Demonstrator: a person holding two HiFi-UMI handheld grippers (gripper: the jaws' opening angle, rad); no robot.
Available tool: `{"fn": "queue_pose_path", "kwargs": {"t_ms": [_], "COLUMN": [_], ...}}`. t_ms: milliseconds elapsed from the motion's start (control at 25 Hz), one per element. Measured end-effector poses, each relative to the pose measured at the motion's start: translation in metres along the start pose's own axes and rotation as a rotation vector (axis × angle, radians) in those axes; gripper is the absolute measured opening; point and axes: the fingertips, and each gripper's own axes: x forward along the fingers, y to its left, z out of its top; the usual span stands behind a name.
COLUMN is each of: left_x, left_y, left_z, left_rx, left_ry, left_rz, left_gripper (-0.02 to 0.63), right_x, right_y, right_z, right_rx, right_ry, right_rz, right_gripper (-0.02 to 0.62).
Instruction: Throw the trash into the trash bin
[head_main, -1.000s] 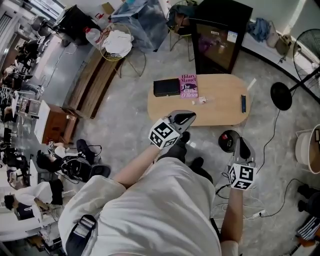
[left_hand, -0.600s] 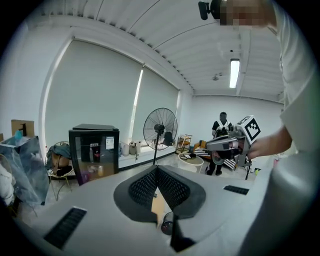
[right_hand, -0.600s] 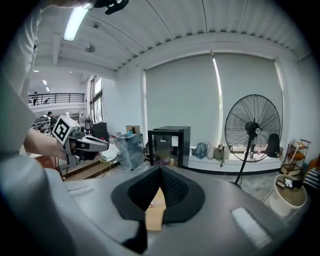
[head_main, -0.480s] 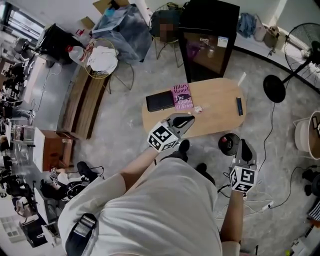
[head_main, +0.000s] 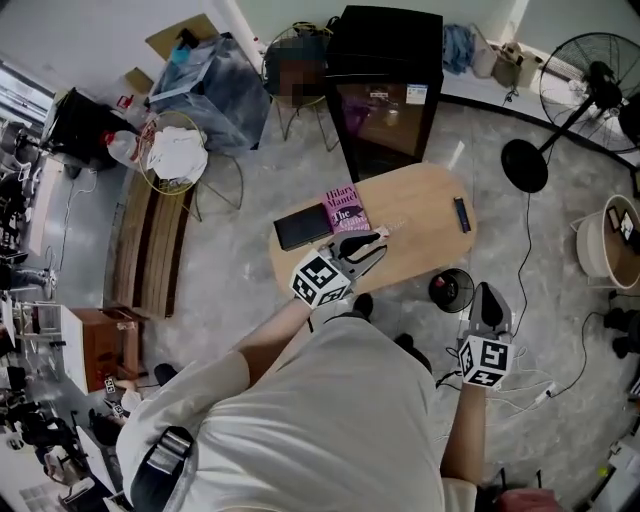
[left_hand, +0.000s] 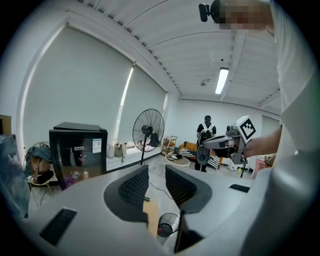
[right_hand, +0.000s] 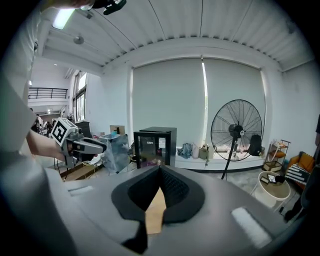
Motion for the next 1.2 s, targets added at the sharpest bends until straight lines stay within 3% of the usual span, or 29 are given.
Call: {"fn": "queue_pose_path", "kwargs": {"t_ms": [80,240,320,680,1200], "left_x": [0.005,0.012,0.012,0.023,0.069], "left_y": [0.006,0.016,0.021,0.047,0.070], "left_z": [-0.001,-0.003,-0.002,-0.016,-0.080], "left_rx": [-0.003,-0.005,-0.004,0.020,0.018], "left_ry": [0.013,0.023,0.018,0.068,0.221], "left_rz": [-0.028,-0.063,-0.076,-0.081,-0.092], "left_gripper": [0.136,0.324,0.356,0.367,0.365], "right_x": [0.002,0.005,0.006,0.014,0.036], "right_y": [-0.001,-0.001,0.001,0.004,-0.015], "right_z": [0.000,-0.004,-0.008,-0.017,-0.061], "right_rx": [0.010,0.030,0.039,0.061,0.093], "right_ry": [0.008,0.018,0.023,0.050,0.155], "right_rz": [-0.024,-0.065,-0.080,-0.122,-0.146], "right_gripper": [0.011,0.011,0.011,0.011,0.011]}}
